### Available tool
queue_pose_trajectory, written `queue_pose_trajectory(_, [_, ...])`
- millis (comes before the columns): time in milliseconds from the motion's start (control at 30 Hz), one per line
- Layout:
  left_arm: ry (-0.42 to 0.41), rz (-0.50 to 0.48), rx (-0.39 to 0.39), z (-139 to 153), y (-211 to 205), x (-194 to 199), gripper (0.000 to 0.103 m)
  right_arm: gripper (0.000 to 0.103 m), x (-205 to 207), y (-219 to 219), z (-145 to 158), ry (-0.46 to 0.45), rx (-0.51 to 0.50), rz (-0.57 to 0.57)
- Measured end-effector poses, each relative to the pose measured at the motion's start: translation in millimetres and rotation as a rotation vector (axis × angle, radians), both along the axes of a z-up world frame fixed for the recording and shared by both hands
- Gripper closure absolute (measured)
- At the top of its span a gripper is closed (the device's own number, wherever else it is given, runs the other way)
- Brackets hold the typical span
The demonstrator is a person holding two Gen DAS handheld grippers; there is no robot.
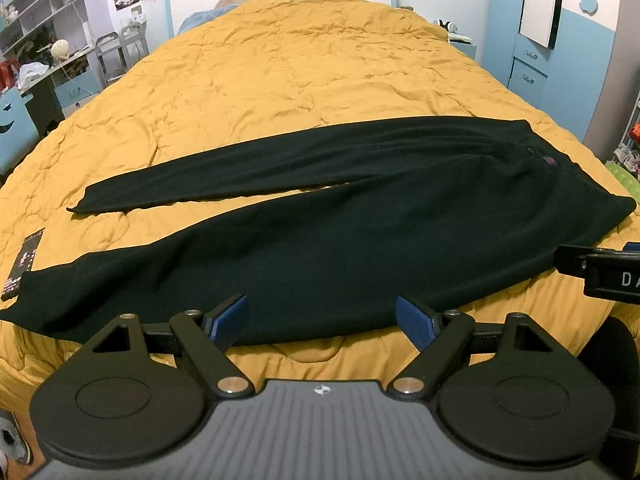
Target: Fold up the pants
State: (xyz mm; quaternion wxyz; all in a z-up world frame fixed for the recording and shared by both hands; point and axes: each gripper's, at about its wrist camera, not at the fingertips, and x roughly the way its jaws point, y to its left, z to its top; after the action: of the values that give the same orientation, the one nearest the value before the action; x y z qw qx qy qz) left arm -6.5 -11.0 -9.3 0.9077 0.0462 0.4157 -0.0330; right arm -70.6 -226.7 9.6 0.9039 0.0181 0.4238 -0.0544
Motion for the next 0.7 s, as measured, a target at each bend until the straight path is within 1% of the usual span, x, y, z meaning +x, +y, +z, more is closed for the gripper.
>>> queue_pose_trajectory(533, [0.005, 0.005, -0.003, -0.9, 2.0, -0.3, 0.006, 0.020, -1.3, -4.9, -5.3, 0.001, 0.004, -0.010])
queue_pose_trajectory(633, [0.018, 0.010, -0.004, -5.7, 5.5, 4.0, 0.006, 0.020, 0.2, -9.0, -6.7, -0.021, 0.024, 0.001])
queue_pose_trajectory(700, [0.042, 0.022, -0.008, -14.6, 12.3, 11.1, 0.006, 0.020, 5.0, -19.3, -12.1, -0.032, 0.043, 0.011])
